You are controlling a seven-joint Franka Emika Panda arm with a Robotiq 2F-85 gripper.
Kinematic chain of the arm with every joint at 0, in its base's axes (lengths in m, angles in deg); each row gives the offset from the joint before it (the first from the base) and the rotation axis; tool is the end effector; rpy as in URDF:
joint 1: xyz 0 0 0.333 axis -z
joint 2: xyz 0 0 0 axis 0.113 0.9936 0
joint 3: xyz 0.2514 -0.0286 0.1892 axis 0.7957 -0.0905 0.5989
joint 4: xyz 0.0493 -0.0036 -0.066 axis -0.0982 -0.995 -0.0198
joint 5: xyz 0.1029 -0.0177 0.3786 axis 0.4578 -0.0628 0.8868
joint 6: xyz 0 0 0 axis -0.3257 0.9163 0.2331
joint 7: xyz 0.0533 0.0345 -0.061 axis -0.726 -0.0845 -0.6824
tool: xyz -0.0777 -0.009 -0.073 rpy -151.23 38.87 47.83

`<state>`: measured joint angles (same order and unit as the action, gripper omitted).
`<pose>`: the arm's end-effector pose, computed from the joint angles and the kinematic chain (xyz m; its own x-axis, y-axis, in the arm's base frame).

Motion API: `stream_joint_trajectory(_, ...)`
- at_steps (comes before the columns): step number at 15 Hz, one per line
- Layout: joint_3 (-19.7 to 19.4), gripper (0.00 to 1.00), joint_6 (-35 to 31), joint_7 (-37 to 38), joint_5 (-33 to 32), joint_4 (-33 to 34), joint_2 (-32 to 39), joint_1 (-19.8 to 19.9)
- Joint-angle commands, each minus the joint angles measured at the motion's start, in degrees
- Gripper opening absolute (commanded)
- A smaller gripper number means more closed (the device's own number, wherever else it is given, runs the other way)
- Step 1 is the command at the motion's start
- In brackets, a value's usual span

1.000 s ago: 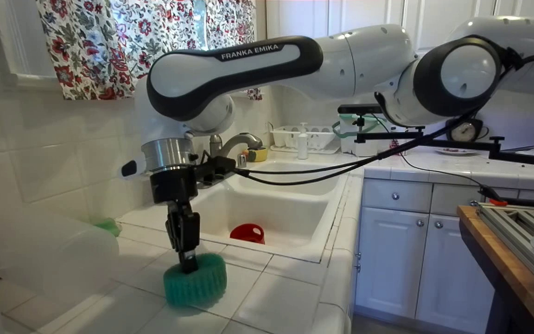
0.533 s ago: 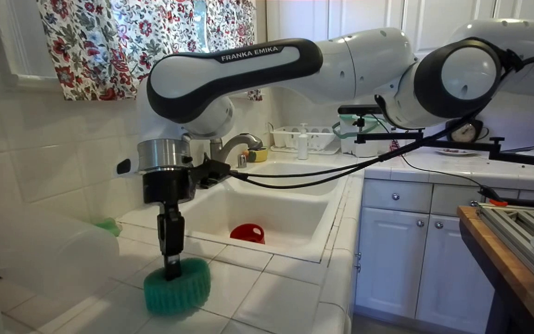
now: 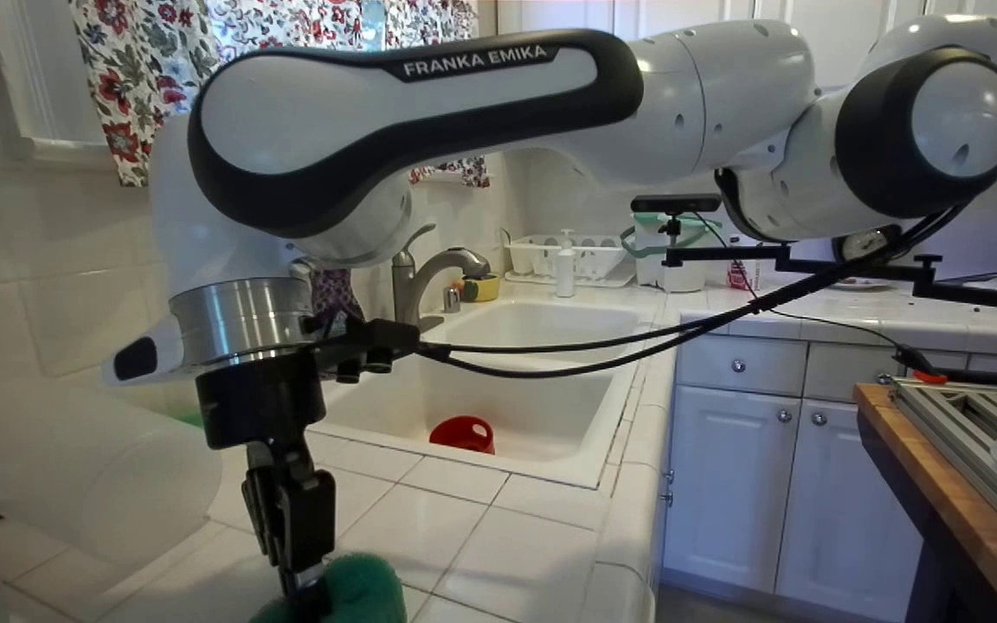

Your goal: Use the green sponge to clean the surface

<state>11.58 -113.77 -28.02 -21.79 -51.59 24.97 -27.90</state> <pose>0.6985 0.3598 0.1919 0.4356 0.8981 0.0604 0.8466 -0.3860 -0.3663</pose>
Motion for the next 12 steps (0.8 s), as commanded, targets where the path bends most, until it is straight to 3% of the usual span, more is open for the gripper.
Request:
stream_joint_trajectory(1, -0.6, 0.04, 0.5, -2.8, -1.8, -1.2, -0.2, 0.0)
stream_joint_trajectory(12, -0.2, 0.04, -7.5, 7.8, 2.6, 0.3, 1.9, 10.2)
